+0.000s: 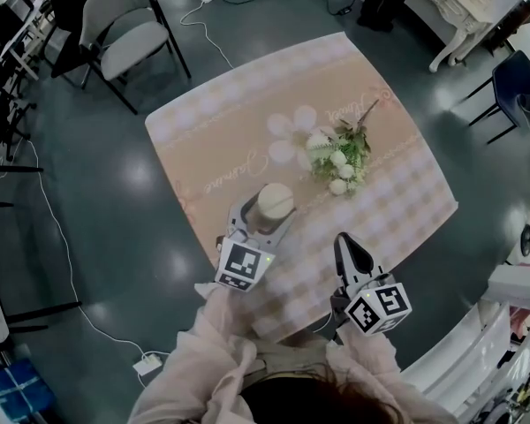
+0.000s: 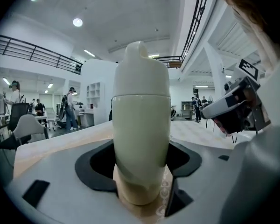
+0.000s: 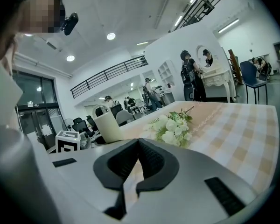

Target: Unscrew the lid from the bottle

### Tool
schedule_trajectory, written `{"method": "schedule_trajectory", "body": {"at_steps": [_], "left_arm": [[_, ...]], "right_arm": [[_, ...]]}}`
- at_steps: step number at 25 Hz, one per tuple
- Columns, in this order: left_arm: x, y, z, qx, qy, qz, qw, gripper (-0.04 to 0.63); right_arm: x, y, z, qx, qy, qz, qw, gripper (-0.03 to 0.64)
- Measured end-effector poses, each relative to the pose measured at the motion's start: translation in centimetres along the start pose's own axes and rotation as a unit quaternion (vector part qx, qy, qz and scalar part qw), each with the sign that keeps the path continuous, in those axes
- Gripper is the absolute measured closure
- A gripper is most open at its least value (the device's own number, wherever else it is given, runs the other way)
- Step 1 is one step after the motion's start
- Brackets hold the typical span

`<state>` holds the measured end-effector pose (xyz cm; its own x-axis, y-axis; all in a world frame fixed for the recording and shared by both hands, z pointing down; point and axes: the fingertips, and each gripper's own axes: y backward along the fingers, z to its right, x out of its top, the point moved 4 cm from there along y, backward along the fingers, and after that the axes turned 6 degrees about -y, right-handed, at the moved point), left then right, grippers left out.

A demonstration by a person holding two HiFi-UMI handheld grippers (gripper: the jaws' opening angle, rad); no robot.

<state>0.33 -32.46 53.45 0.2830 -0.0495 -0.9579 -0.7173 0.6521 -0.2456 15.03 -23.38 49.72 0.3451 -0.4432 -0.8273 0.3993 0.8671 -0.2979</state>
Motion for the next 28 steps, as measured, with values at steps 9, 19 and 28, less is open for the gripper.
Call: {"method": "schedule_trajectory", "body": {"at_steps": [9, 19, 28], "left_arm": [[1.3, 2.0, 2.5, -0.048, 0.012, -0.030, 0.9983, 0.281], [4.3, 6.0, 8.2, -0.086, 0.009, -0.082, 0.9928, 0.279], [6.8, 9.0, 13.0, -0.102, 0.002, -0.093, 0.9905, 0.279]], "right_arm": [[1.4, 1.5, -1.9, 0.042, 0.026, 0.012, 0.999, 0.604], [3.0, 5.5, -6.1, 0.135, 0.074, 0.014, 0.988, 0.582], [3.3, 8.8, -10.2, 0.250, 0.085, -0.006, 0.964, 0.310]]}}
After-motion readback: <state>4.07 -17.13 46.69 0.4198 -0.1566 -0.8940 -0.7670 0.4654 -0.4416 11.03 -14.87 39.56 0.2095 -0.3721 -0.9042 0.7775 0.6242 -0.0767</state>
